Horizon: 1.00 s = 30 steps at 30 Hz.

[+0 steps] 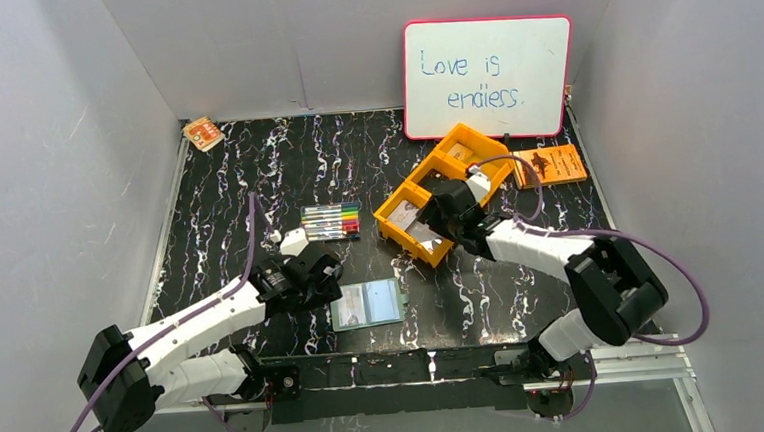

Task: Put the credit cards into the card holder
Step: Adjust the storage box at the center of the board.

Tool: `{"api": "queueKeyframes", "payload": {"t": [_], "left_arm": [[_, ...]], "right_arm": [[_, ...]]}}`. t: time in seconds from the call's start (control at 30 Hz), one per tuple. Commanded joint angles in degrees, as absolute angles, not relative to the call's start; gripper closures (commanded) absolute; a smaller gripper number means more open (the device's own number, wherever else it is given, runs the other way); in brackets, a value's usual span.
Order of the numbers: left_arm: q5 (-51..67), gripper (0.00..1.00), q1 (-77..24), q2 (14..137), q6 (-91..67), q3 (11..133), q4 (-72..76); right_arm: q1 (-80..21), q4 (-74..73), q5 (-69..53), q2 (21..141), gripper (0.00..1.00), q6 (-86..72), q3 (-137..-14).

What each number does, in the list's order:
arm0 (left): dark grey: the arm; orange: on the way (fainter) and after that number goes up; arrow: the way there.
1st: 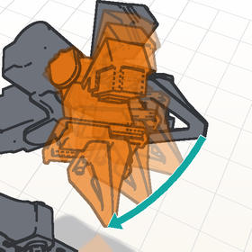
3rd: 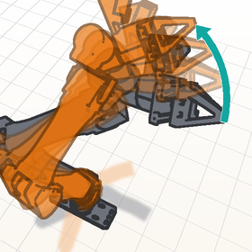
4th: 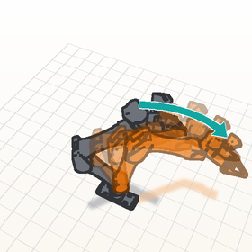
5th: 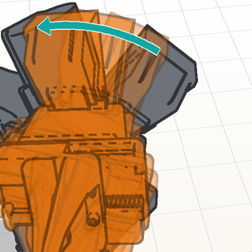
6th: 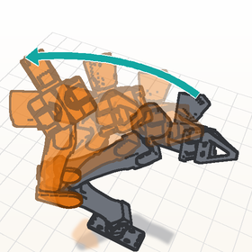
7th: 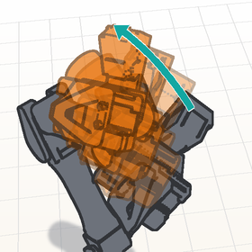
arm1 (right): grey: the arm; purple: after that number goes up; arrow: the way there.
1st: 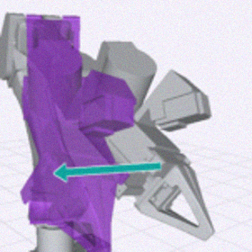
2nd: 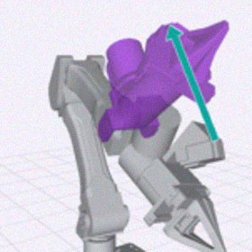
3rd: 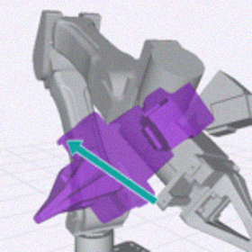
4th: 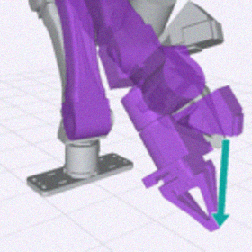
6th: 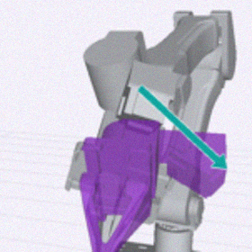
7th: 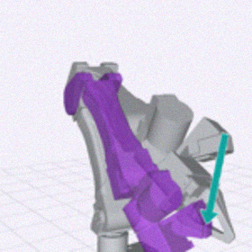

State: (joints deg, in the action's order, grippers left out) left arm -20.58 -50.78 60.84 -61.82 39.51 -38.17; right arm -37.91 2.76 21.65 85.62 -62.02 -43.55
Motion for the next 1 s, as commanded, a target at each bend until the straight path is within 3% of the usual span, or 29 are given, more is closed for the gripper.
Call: {"api": "queueKeyframes", "payload": {"t": [0.0, 0.3, 0.73, 0.97], "left_arm": [[-21.66, 0.41, -50.14, 62.90, -60.57, 42.26, -35.93], [-14.61, 0.40, -42.07, 70.32, -52.65, 50.04, -28.16], [4.63, 0.35, -33.24, 105.14, -32.79, 84.81, -22.64], [9.34, 0.39, -33.22, 111.00, -30.68, 87.56, -22.13]], "right_arm": [[-35.83, 0.86, 16.99, 80.32, 0.37, -51.86, -44.10], [-34.29, -5.15, 10.10, 69.10, 0.28, -41.99, -45.19], [-30.58, -22.32, 2.48, 56.52, 0.26, -34.77, -48.80], [-30.40, -29.75, 3.06, 51.08, 0.25, -32.50, -51.85]]}}
